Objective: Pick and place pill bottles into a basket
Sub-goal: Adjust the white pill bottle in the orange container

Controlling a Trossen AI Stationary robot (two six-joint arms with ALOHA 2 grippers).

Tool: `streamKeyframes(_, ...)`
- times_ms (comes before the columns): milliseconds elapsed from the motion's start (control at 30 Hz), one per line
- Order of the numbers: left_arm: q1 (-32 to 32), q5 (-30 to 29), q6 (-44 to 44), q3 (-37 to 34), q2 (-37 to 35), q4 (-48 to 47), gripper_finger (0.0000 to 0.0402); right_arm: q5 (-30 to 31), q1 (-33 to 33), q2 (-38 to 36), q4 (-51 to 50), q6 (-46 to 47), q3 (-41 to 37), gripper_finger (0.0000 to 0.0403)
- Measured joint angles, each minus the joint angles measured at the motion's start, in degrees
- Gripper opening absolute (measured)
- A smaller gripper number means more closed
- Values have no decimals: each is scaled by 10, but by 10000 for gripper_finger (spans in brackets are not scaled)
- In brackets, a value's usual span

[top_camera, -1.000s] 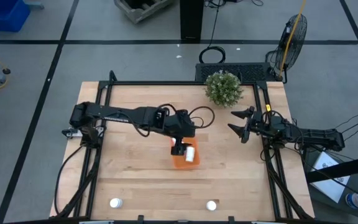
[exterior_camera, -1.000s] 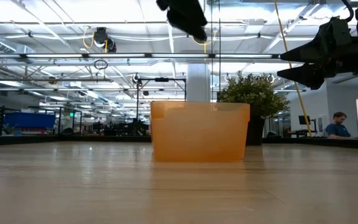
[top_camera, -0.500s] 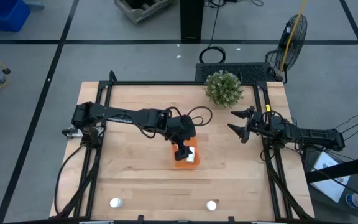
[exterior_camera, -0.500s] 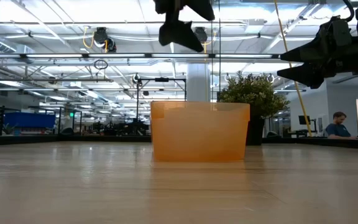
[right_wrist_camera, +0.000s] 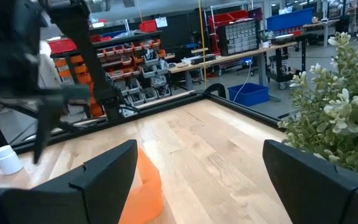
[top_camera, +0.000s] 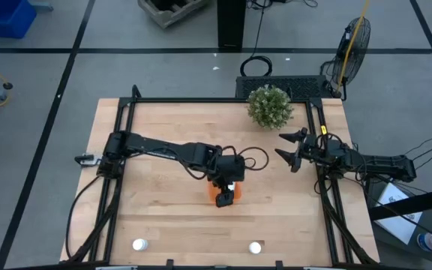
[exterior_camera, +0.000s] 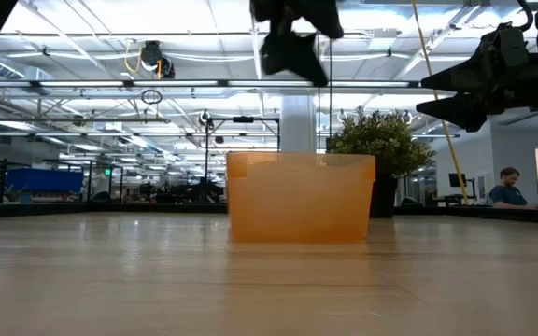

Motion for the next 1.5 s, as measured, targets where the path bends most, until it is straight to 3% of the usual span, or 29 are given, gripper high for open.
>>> streamKeyframes(167, -1, 21, 112, 52, -35, -1, 274, -3, 0, 2, 81, 0, 0, 339)
streamKeyframes(233, -8, -8, 134, 60, -71, 7, 276, -17, 0, 8, 135, -15, 9, 339)
streamKeyframes(333, -24, -95, 175, 43, -132, 7, 277, -31, 1, 39, 108, -34, 48, 339)
streamKeyframes(467, -39, -168, 201, -36, -227, 56, 278, -30, 1, 125, 75, -55, 142, 339)
streamKeyframes(633, -42, -243, 202, -204, -369, 158, 278, -29, 18, 298, -25, -127, 298, 339)
streamKeyframes(800, -20, -265, 186, -386, -499, 318, 278, -27, 49, 472, -191, -193, 465, 339)
streamKeyframes(933, -4, -264, 171, -483, -577, 395, 278, -27, 78, 581, -317, -227, 574, 339)
streamKeyframes(1200, 11, -263, 155, -562, -646, 421, 278, -29, 121, 724, -427, -253, 716, 339)
streamKeyframes(1500, 12, -262, 161, -570, -653, 418, 278, -22, 167, 861, -522, -299, 736, 338)
